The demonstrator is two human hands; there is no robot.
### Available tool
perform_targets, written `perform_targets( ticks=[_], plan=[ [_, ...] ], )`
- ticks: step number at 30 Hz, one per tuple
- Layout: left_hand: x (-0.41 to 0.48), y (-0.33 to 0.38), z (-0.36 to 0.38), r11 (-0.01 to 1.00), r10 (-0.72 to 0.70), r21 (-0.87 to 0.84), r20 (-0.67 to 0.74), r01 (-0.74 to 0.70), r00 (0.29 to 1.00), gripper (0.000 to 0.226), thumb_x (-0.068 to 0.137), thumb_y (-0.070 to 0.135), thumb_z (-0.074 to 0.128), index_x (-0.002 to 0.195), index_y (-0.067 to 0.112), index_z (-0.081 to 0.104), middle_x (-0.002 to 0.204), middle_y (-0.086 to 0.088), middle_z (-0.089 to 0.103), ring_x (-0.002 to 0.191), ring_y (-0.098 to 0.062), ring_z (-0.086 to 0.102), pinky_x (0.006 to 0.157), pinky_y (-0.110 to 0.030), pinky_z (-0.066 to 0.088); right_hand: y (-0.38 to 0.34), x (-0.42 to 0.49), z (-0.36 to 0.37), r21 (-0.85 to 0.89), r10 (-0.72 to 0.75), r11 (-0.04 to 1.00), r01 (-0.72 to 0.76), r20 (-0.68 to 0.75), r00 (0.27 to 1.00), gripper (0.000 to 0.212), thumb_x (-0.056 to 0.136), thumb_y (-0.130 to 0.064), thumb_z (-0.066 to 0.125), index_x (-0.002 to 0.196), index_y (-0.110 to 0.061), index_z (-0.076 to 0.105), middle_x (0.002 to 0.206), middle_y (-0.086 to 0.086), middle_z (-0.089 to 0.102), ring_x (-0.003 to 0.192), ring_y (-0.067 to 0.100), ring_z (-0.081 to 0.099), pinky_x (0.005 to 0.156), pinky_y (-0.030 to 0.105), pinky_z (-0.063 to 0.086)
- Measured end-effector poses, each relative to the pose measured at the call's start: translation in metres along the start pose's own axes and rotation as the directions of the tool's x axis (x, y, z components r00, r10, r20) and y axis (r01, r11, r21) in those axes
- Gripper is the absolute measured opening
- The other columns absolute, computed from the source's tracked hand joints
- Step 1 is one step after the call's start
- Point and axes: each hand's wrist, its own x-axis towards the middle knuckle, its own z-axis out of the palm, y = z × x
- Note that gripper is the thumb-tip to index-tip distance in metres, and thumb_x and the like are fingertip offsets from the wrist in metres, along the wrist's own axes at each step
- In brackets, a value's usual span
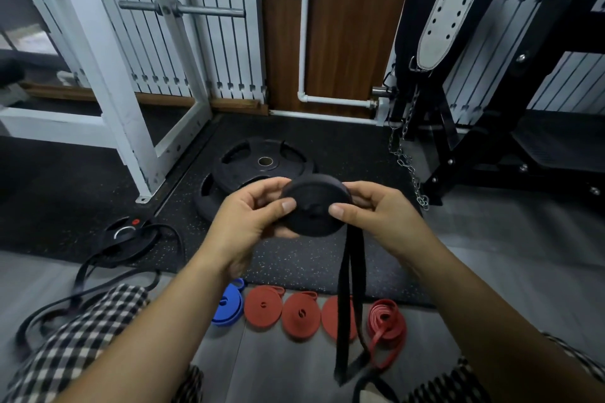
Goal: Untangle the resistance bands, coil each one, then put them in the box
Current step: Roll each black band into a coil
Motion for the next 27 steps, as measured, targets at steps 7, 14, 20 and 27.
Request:
perform_targets(
  ticks=[7,14,20,27],
  plan=[
    [-0.002,-0.011,0.005,0.936,-0.111,-0.334,0.02,0.111,0.994,0.036,0.068,0.007,0.058,0.104,0.006,0.053,0.098,-0.012,0.064,0.079,-0.02,0.07,0.056,-0.035,0.058,0.011,0.005,0.006,0.208,0.066,0.977,-0.049,-0.077,0.995,0.025,0.072,-0.022,0.066,0.096,-0.014,0.069,0.089,-0.002,0.074,0.088,0.009,0.069,0.075,0.018,0.052],
    [-0.001,0.001,-0.015,0.979,-0.15,0.161,0.138,0.127,0.979,0.033,0.079,0.002,0.062,0.105,0.022,0.059,0.099,-0.001,0.068,0.087,-0.018,0.066,0.066,-0.029,0.057,0.003,0.001,-0.006,-0.166,0.029,0.986,-0.027,0.011,1.0,0.014,0.08,-0.011,0.068,0.089,-0.021,0.07,0.077,-0.007,0.073,0.076,0.004,0.069,0.07,0.017,0.053],
    [-0.002,-0.008,-0.006,0.975,-0.058,0.218,0.129,0.029,0.99,0.025,0.081,-0.001,0.061,0.096,0.018,0.065,0.076,0.004,0.069,0.068,-0.016,0.065,0.049,-0.026,0.053,0.005,0.001,0.002,-0.3,-0.04,0.953,0.048,0.033,0.999,0.019,0.08,-0.015,0.07,0.097,-0.021,0.07,0.084,-0.005,0.072,0.081,0.004,0.066,0.075,0.02,0.054],
    [-0.003,-0.004,0.001,0.979,-0.105,-0.165,0.07,0.115,0.992,0.029,0.071,0.008,0.059,0.1,0.008,0.059,0.088,-0.004,0.071,0.08,-0.02,0.069,0.057,-0.036,0.059,0.001,0.0,0.004,0.116,-0.022,0.993,0.029,-0.065,0.998,0.016,0.083,-0.004,0.061,0.091,-0.017,0.066,0.068,-0.017,0.071,0.071,-0.007,0.065,0.063,0.005,0.046]
  ],
)
